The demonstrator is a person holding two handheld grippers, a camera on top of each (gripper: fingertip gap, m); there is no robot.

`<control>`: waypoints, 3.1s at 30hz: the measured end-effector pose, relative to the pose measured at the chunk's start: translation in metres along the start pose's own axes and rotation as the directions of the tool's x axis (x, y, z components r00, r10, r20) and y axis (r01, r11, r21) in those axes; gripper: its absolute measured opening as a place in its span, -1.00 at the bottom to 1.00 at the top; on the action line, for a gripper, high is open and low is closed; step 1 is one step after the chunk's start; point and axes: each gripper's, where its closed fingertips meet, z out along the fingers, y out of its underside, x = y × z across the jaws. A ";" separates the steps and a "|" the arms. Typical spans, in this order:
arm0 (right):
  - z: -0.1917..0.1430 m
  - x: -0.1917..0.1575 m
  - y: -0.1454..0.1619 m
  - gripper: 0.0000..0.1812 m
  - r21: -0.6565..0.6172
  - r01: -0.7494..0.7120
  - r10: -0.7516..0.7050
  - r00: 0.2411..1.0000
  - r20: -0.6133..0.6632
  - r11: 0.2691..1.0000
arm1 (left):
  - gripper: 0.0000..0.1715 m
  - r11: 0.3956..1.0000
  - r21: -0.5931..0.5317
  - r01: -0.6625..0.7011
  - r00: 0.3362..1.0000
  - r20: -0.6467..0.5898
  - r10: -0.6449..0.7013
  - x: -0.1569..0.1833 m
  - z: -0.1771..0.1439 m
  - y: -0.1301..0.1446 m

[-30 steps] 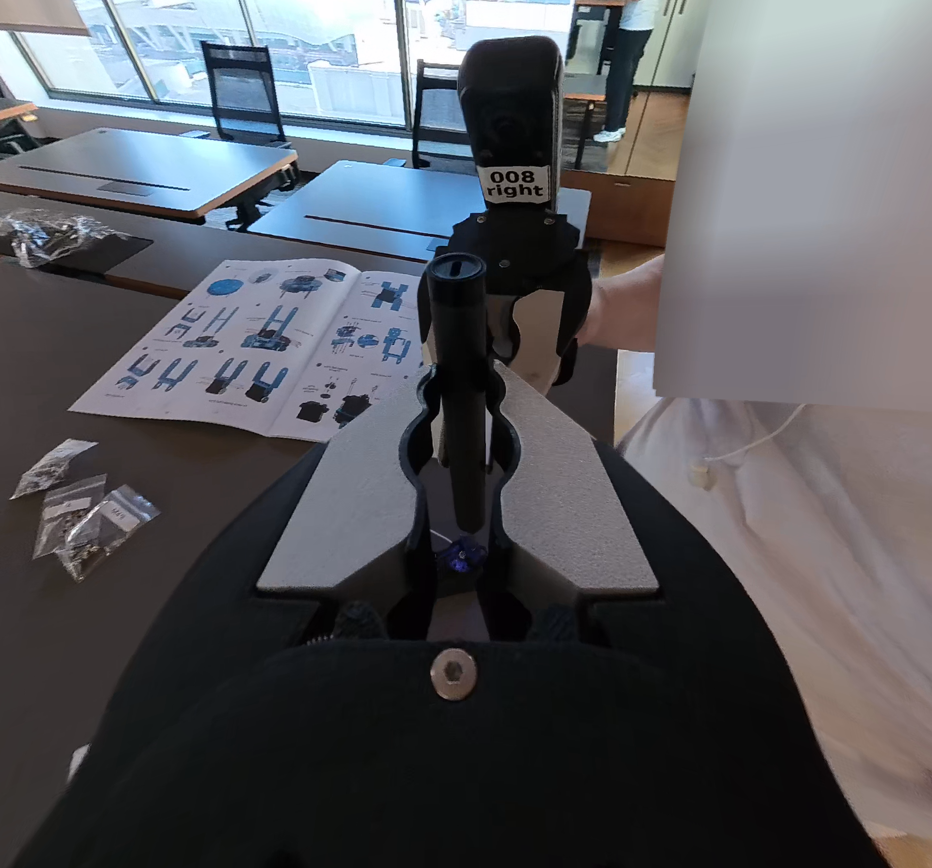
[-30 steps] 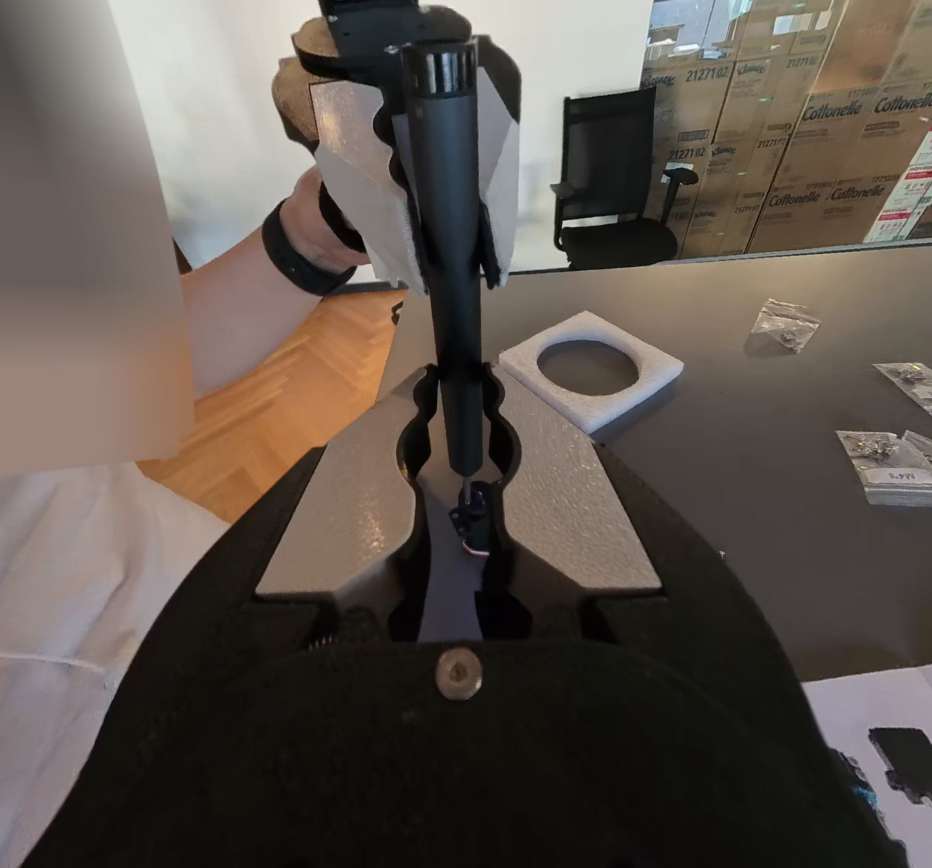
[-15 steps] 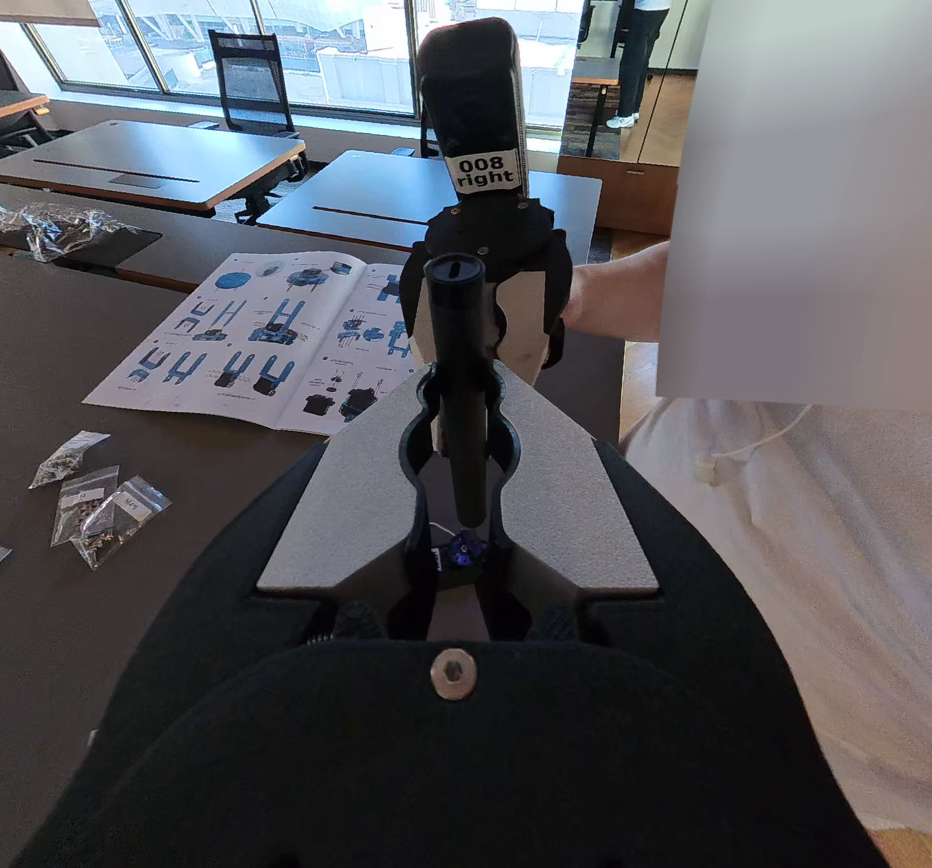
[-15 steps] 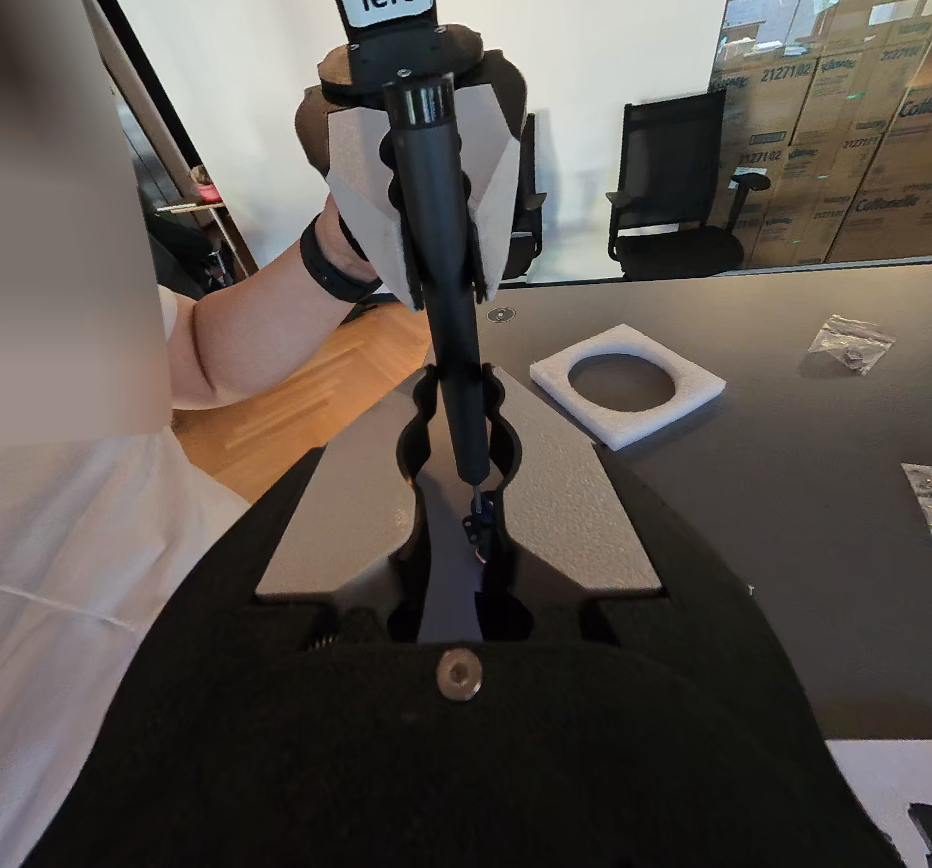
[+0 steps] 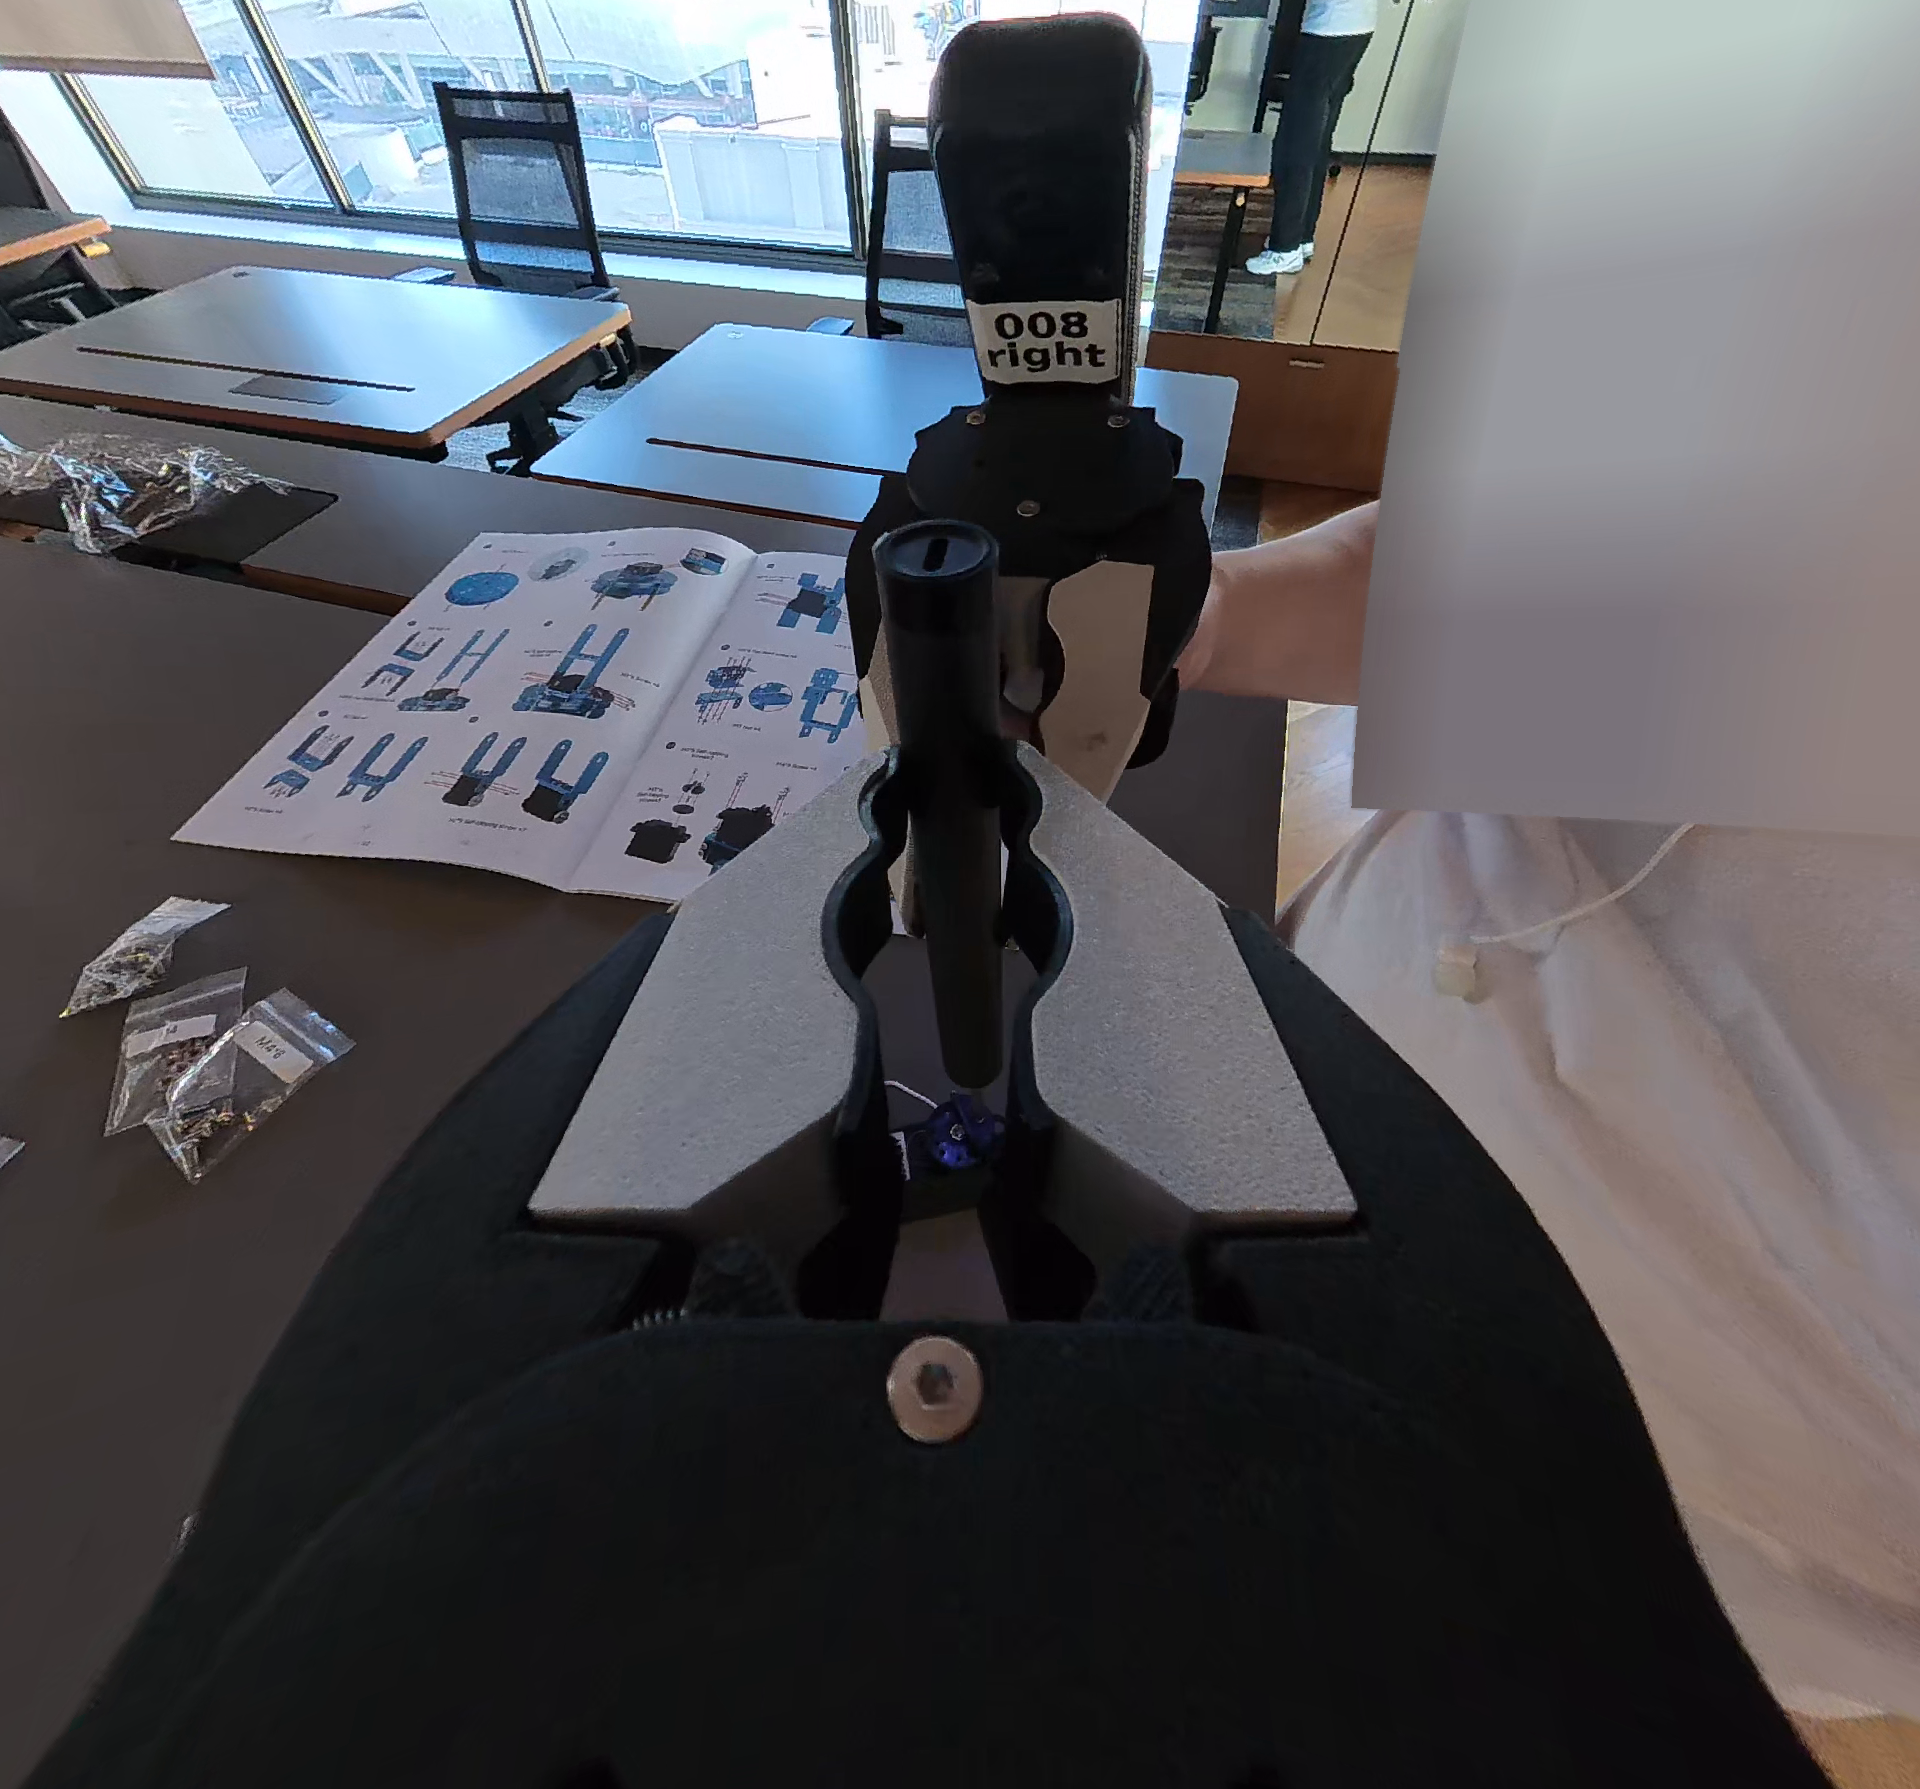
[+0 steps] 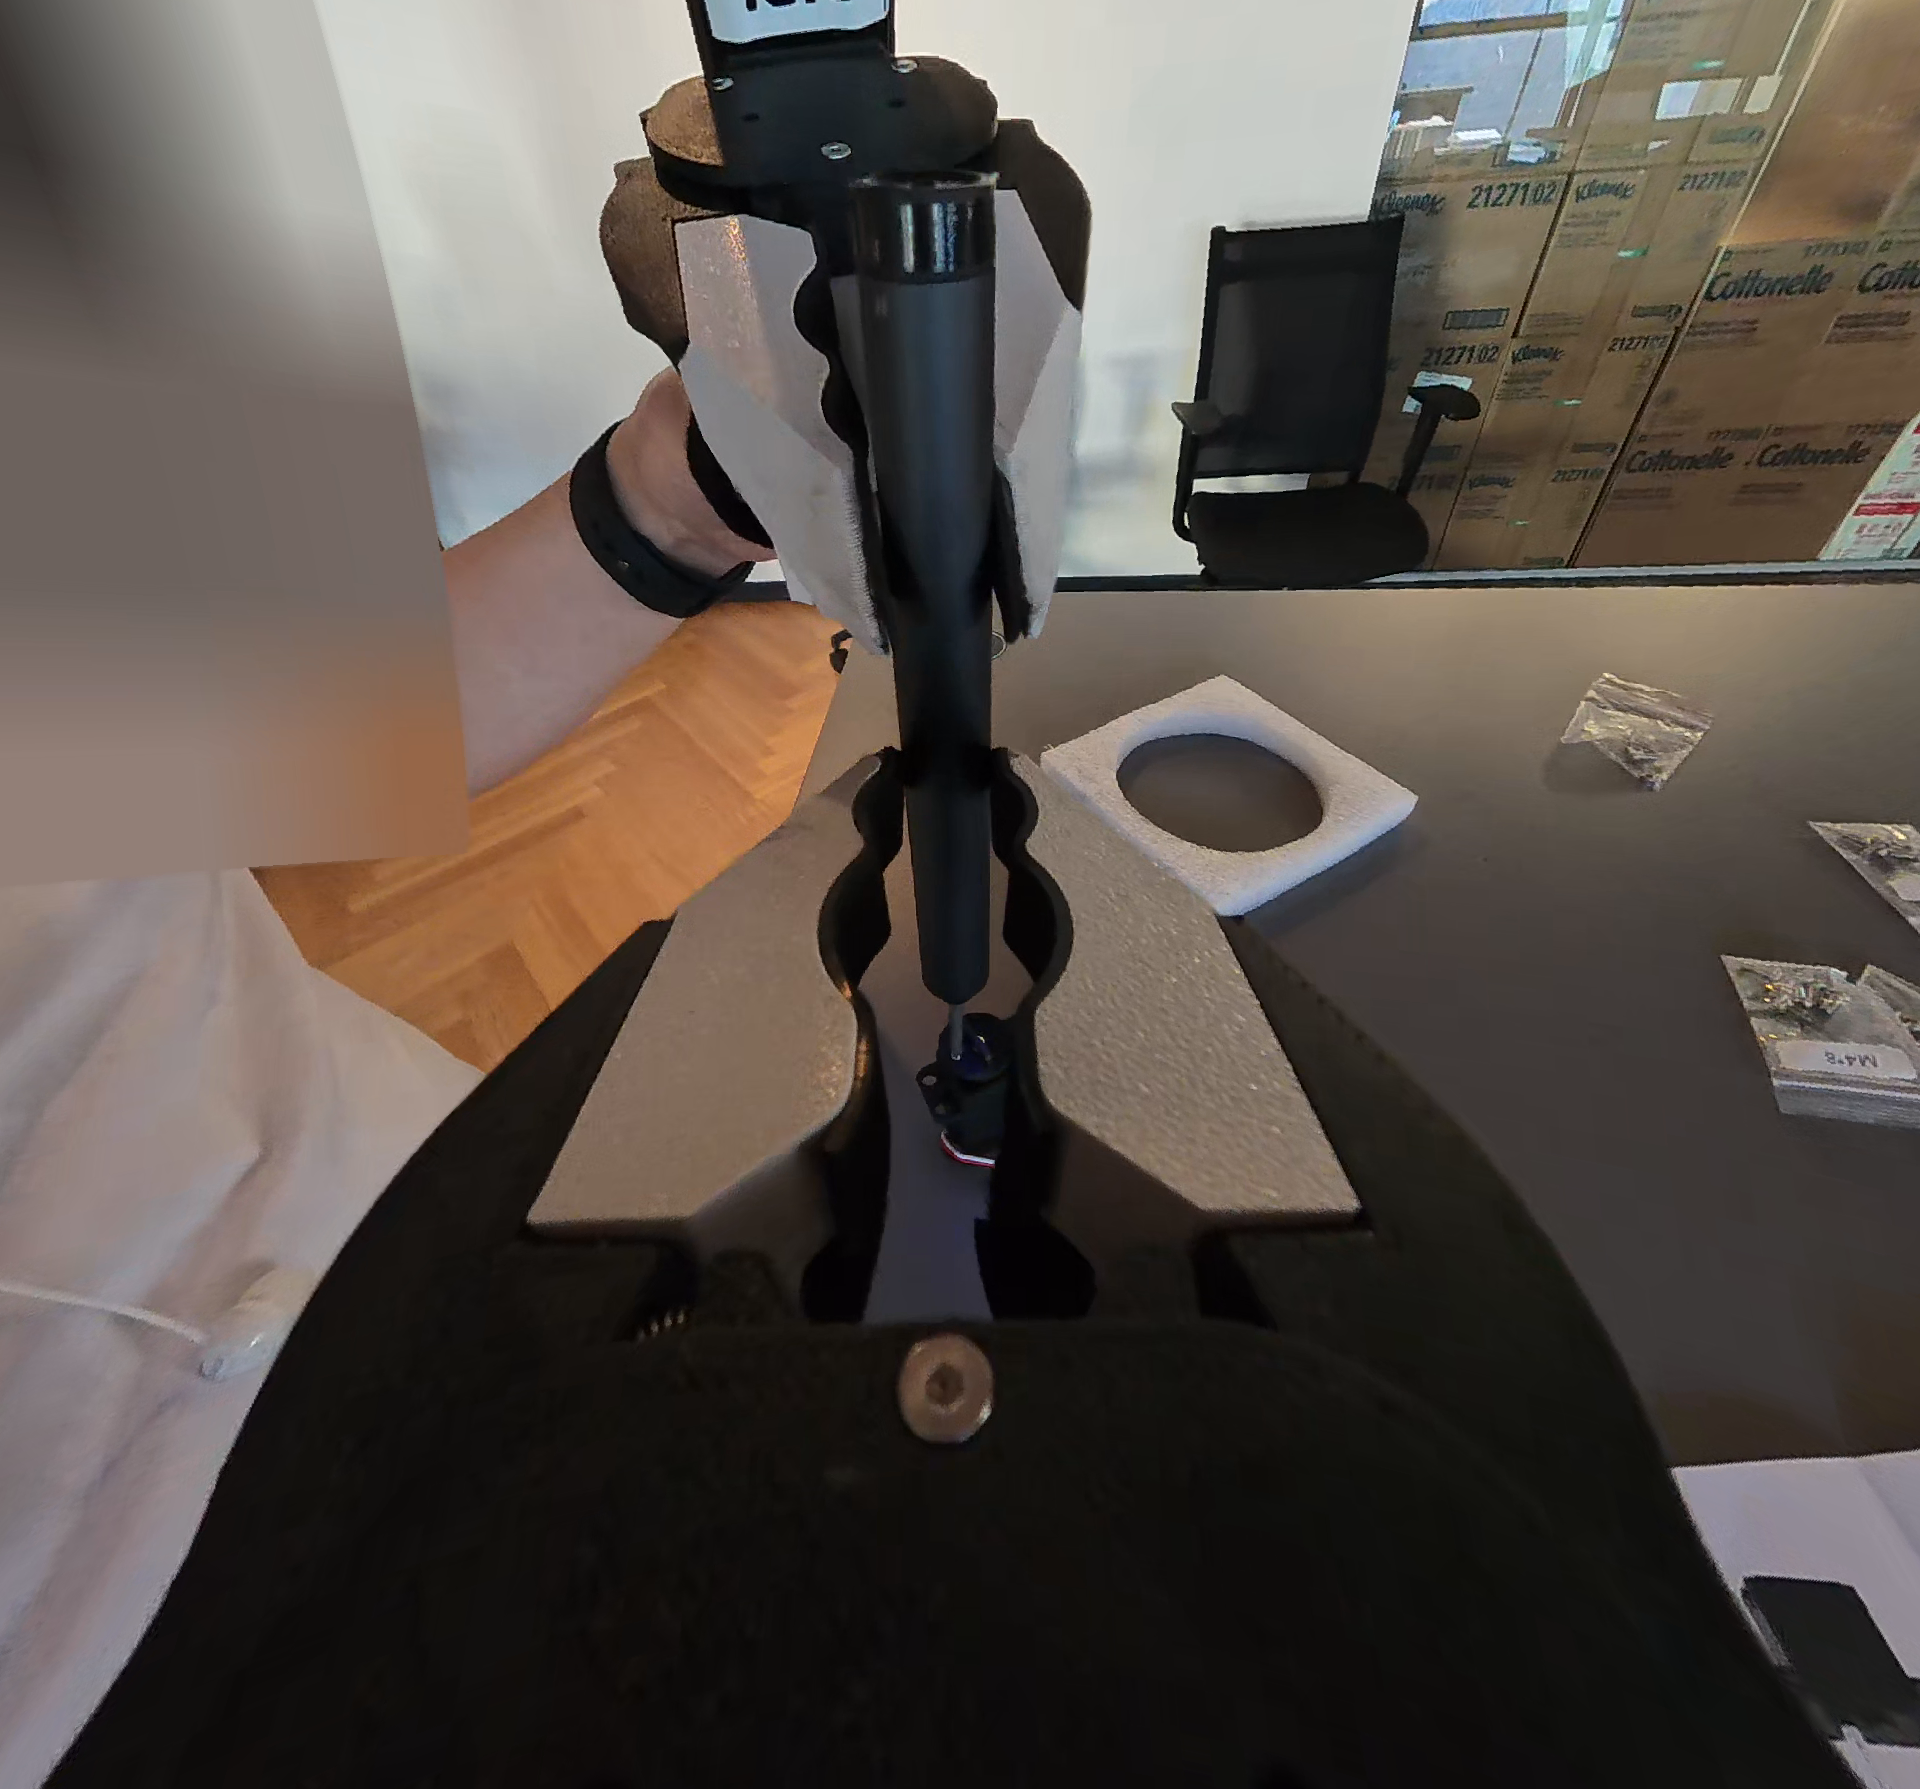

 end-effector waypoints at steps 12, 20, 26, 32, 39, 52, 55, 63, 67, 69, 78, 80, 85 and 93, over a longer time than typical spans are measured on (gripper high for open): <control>0.001 0.000 -0.001 -0.83 0.004 -0.020 0.020 1.000 0.009 1.000 | -0.82 1.000 -0.004 -0.007 1.000 0.015 0.007 0.000 -0.002 0.001; 0.001 -0.002 -0.002 -0.84 0.007 0.000 0.000 1.000 -0.004 1.000 | -0.82 1.000 0.011 -0.007 1.000 0.014 0.007 0.001 -0.002 0.000; -0.001 -0.002 -0.002 -0.83 0.017 -0.009 0.009 1.000 0.003 1.000 | -0.82 1.000 0.009 -0.018 1.000 0.015 0.018 0.001 -0.001 0.000; 0.000 -0.002 -0.002 -0.83 0.023 -0.019 0.019 1.000 0.012 1.000 | -0.82 1.000 0.016 -0.018 1.000 0.008 0.018 0.001 0.000 -0.001; 0.000 -0.002 -0.002 -0.83 0.023 -0.023 0.023 1.000 0.012 0.999 | -0.82 1.000 0.028 -0.005 1.000 -0.003 0.005 0.001 0.002 -0.002; 0.002 -0.004 -0.002 -0.83 0.019 -0.022 0.022 0.999 0.026 1.000 | -0.60 1.000 0.014 0.011 1.000 -0.018 -0.011 0.000 -0.006 -0.001; 0.002 -0.004 -0.002 -0.83 0.013 -0.012 0.012 1.000 0.020 1.000 | -0.35 0.998 0.042 0.045 0.999 -0.007 -0.045 -0.004 -0.030 -0.001; 0.000 -0.002 -0.001 -0.83 0.016 -0.014 0.014 1.000 0.009 1.000 | -0.36 0.942 -0.062 0.329 0.928 0.206 -0.311 0.000 -0.036 0.109; 0.000 0.000 -0.001 -0.83 0.021 -0.027 0.027 1.000 0.008 0.999 | -0.28 0.922 0.040 0.386 0.881 0.282 -0.381 0.012 -0.007 0.125; 0.000 0.001 -0.001 -0.83 0.019 -0.032 0.032 0.999 0.009 0.999 | -0.27 0.923 0.064 0.379 0.871 0.313 -0.379 0.009 0.002 0.124; 0.002 0.000 0.000 -0.83 0.004 -0.014 0.014 1.000 0.007 1.000 | -0.56 0.933 0.050 0.356 0.884 0.307 -0.353 0.013 0.023 0.127; 0.002 0.000 0.000 -0.83 0.002 -0.012 0.012 1.000 0.004 1.000 | -0.57 0.945 -0.005 0.327 0.885 0.352 -0.304 0.011 0.026 0.135; 0.002 0.000 0.000 -0.83 0.003 -0.016 0.016 1.000 0.007 1.000 | -0.58 0.948 0.003 0.320 0.878 0.376 -0.297 0.009 0.032 0.138; 0.003 0.001 0.000 -0.83 0.002 -0.018 0.018 1.000 0.011 1.000 | -0.78 0.947 0.002 0.322 0.871 0.391 -0.298 0.005 0.032 0.140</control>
